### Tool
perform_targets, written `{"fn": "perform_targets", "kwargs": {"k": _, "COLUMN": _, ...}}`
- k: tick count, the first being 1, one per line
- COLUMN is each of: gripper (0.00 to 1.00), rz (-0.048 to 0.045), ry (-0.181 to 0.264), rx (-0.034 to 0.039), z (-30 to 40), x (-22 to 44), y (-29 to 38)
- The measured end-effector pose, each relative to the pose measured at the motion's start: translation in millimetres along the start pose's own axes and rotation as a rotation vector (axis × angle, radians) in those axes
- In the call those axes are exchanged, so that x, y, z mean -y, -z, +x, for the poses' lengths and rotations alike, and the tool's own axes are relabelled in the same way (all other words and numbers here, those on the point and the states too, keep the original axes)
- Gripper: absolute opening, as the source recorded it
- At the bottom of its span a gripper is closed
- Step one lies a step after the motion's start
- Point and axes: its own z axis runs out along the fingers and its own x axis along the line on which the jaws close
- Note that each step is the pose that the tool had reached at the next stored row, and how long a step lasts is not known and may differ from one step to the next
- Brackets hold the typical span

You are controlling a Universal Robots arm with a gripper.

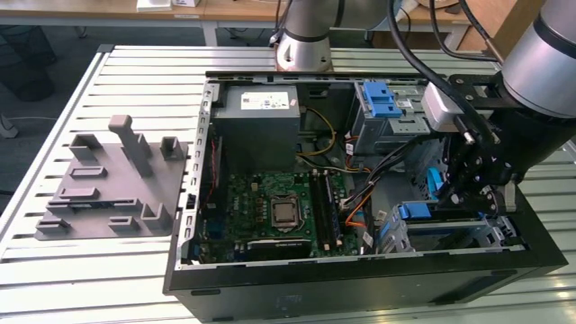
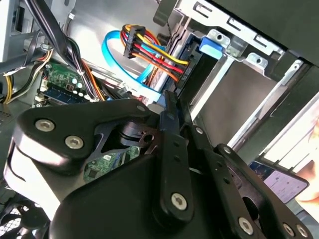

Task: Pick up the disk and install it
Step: 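Insert the second disk wire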

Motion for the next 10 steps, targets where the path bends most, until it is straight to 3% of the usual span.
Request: {"fn": "perform_targets", "kwargs": {"k": 10, "gripper": 0.16, "rz": -0.0087, "ry": 0.0, "rx": -0.0006, "z": -1.0, "x": 3.9, "y": -2.6}}
